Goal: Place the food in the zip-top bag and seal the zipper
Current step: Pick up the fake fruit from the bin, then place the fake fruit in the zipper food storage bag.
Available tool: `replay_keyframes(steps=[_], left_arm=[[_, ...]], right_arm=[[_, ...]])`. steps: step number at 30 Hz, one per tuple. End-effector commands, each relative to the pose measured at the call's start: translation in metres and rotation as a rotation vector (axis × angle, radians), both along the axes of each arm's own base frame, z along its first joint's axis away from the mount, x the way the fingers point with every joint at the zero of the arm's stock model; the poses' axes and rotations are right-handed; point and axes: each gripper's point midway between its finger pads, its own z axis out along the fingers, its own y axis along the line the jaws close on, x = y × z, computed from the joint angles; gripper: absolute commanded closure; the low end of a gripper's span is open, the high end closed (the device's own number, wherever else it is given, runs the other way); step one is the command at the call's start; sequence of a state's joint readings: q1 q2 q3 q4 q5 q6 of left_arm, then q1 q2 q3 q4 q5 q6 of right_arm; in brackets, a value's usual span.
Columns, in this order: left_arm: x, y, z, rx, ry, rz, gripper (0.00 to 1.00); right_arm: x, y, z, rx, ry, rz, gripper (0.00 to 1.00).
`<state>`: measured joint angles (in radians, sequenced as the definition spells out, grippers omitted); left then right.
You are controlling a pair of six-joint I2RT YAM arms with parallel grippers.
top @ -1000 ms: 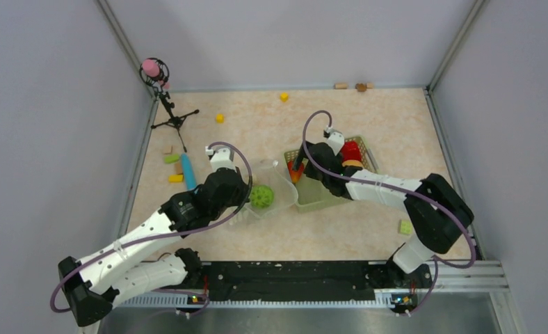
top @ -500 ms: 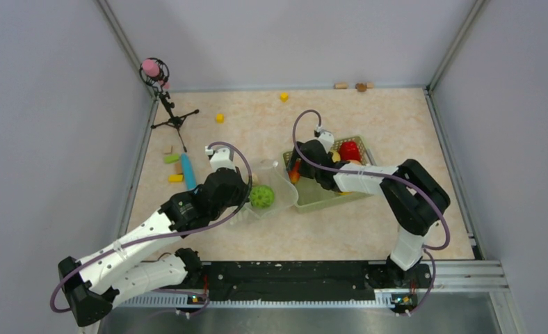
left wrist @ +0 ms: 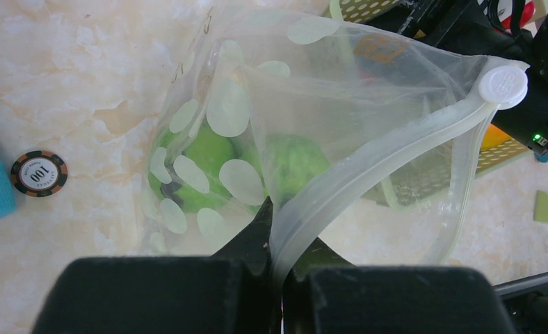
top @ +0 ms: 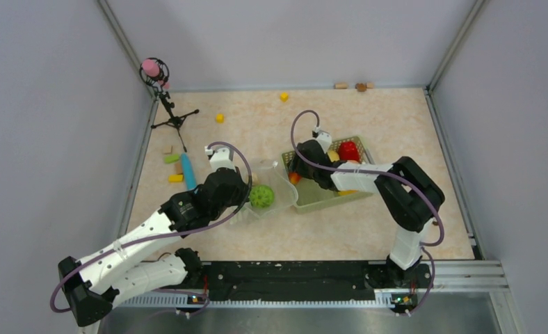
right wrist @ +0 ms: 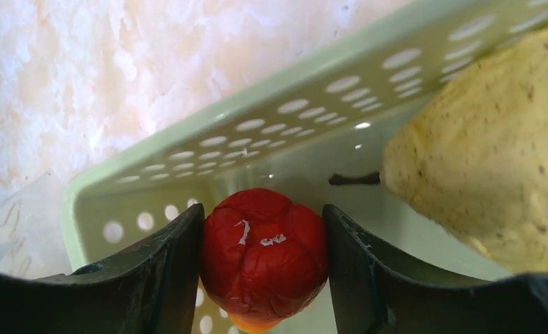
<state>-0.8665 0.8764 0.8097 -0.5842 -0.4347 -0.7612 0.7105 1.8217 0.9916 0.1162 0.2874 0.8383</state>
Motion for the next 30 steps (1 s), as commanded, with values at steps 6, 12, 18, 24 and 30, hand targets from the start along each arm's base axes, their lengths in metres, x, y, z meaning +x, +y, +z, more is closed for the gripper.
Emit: replay_keyframes(steps=[6, 12, 18, 24, 30], left_arm=[[0.006, -0.004, 0.015, -0.039, -0.043, 0.016, 1.00], [0.007, -0.005, 0.013, -0.034, -0.038, 0.014, 1.00], [0.007, -0.008, 0.011, -0.031, -0.028, 0.006, 1.00], [0.007, -0.008, 0.010, -0.032, -0.030, 0.006, 1.00], [0.006, -0.008, 0.011, -0.036, -0.031, 0.006, 1.00]], right_arm=[[-0.026, -0.022, 0.051, 0.115, -0.106, -0.006, 0.82], [-0.061, -0.038, 0.101, 0.238, -0.241, 0.065, 0.82], [-0.102, -0.016, 0.184, 0.401, -0.423, 0.354, 0.82], [-0.150, 0.018, 0.242, 0.499, -0.569, 0.646, 0.82], [-0.169, 0.074, 0.239, 0.352, -0.558, 0.739, 0.80]])
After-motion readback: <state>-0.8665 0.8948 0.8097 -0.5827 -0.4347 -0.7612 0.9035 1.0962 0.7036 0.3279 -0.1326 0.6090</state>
